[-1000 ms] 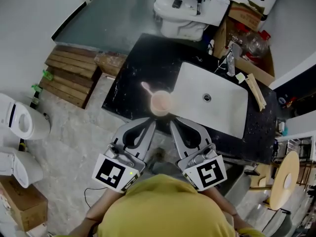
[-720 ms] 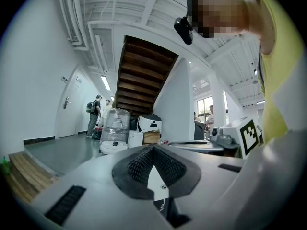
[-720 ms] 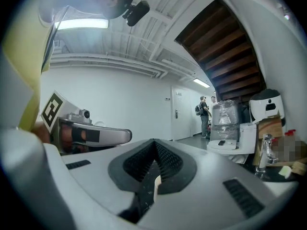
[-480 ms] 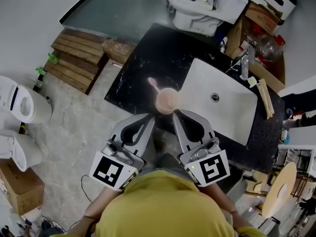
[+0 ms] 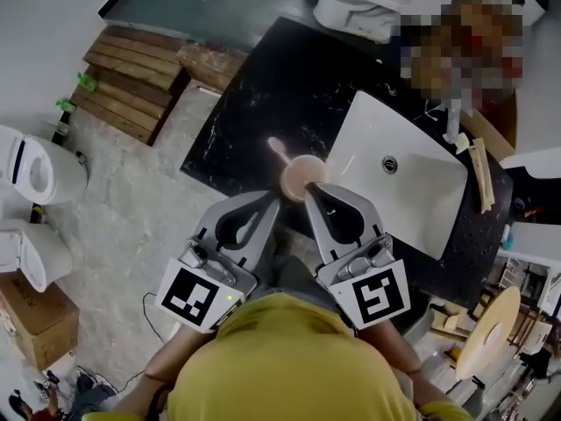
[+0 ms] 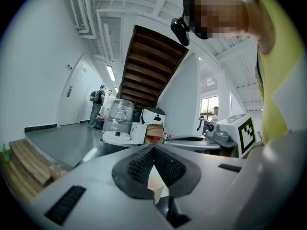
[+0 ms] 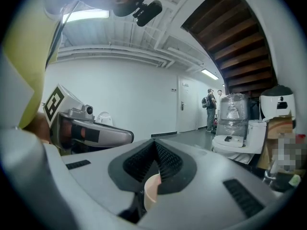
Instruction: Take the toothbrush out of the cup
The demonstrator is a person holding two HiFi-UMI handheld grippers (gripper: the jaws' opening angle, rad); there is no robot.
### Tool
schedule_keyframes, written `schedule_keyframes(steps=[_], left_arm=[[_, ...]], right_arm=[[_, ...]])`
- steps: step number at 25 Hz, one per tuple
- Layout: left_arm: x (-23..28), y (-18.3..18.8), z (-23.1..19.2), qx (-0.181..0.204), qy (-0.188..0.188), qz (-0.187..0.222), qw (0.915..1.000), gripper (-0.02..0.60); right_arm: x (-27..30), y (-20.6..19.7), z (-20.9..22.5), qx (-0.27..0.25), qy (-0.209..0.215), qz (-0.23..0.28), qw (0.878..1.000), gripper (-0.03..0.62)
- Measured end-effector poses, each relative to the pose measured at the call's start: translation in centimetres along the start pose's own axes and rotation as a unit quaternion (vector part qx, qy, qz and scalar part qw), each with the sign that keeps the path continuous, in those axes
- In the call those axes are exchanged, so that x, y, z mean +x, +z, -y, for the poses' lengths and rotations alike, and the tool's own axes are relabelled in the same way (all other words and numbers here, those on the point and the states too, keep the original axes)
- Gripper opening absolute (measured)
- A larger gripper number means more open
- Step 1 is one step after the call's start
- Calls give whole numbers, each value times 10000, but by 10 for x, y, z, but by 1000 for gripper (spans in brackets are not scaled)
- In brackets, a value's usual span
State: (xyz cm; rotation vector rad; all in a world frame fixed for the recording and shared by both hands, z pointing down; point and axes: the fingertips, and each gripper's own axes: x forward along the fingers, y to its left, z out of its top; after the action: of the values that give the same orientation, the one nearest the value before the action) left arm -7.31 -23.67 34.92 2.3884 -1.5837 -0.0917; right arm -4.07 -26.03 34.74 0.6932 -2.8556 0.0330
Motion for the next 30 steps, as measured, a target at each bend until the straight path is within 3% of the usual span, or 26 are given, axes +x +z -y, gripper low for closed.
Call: schedule_keyframes(steps=[11, 25, 30], left_arm=[[24, -16, -15, -109, -109, -217, 9996, 11], [34, -27, -37, -371, 35, -438, 9983, 11], [33, -29, -42, -411, 77, -437, 9982, 11]], right_arm=[[28, -29, 6, -465, 300, -670, 9962, 18], [50, -53, 12, -689, 645, -1309, 9869, 20], [57, -61, 10, -650, 708, -1571, 9829, 94]])
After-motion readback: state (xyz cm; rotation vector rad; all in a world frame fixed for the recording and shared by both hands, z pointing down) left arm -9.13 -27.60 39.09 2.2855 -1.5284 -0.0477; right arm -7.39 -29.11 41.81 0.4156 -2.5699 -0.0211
